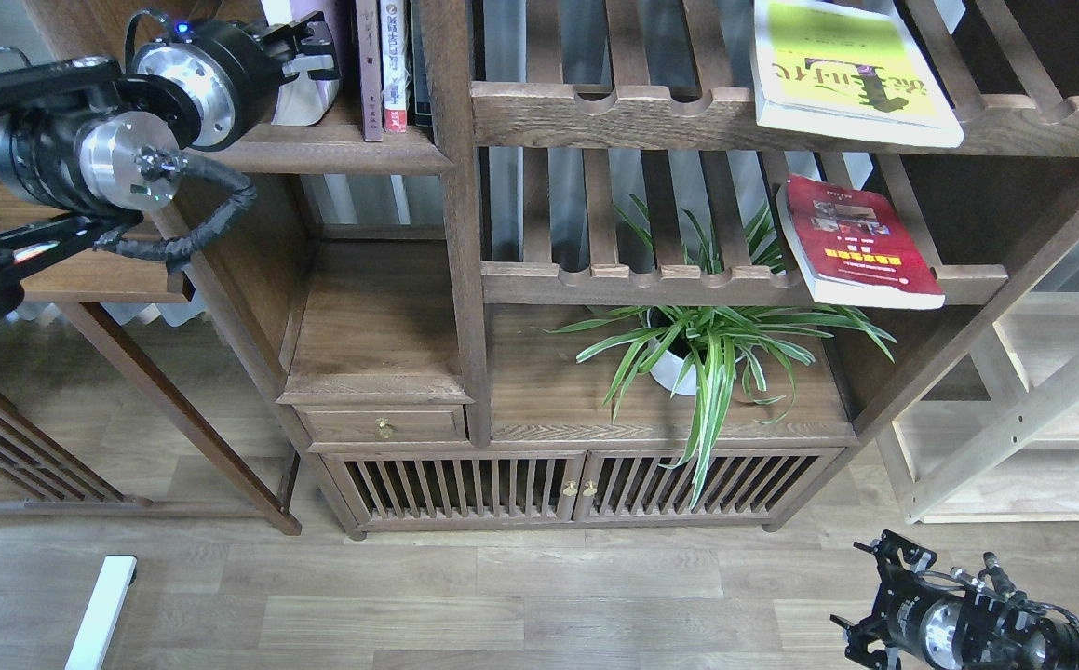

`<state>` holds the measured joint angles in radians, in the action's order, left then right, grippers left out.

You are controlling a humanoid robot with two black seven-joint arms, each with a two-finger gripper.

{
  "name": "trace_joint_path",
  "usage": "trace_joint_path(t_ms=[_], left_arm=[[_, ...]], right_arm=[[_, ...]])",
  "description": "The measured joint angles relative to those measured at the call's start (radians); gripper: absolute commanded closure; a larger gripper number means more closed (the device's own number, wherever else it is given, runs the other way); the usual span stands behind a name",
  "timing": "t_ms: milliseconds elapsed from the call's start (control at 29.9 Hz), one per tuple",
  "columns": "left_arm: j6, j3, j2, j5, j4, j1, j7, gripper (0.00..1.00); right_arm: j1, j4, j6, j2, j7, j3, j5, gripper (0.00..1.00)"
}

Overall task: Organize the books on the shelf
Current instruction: 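Push the white book upright into the upper shelf beside the spines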

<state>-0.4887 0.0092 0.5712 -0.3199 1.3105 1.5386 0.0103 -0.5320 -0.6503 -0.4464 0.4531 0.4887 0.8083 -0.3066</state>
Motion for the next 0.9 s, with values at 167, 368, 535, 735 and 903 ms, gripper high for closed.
trace_joint_path(t_ms=[167,368,535,735,903], left_arm=[[0.0,0.049,0.006,0.003,0.004,0.04,-0.015,0.99],[0.0,0.066,0.006,0.003,-0.001,0.058,-0.018,0.68],[0.0,0.059,0.016,-0.007,-0.002,0.055,-0.016,0.26],[0.0,0.046,0.046,-0.023,0.006,0.054,-0.015,0.17],[0.0,0.044,0.072,-0.034,0.026,0.058,-0.016,0.16]], right_arm=[[0.0,0.0,0.0,-0.002,0.0,0.0,0.001,0.01],[0.006,0.0,-0.008,-0.002,0.0,0.0,0.001,0.01],[0.011,0.0,-0.012,-0.002,0.0,-0.001,0.001,0.01],[0.012,0.0,-0.014,-0.003,0.0,-0.001,0.001,0.01],[0.013,0.0,-0.014,-0.004,0.0,-0.001,0.001,0.01]])
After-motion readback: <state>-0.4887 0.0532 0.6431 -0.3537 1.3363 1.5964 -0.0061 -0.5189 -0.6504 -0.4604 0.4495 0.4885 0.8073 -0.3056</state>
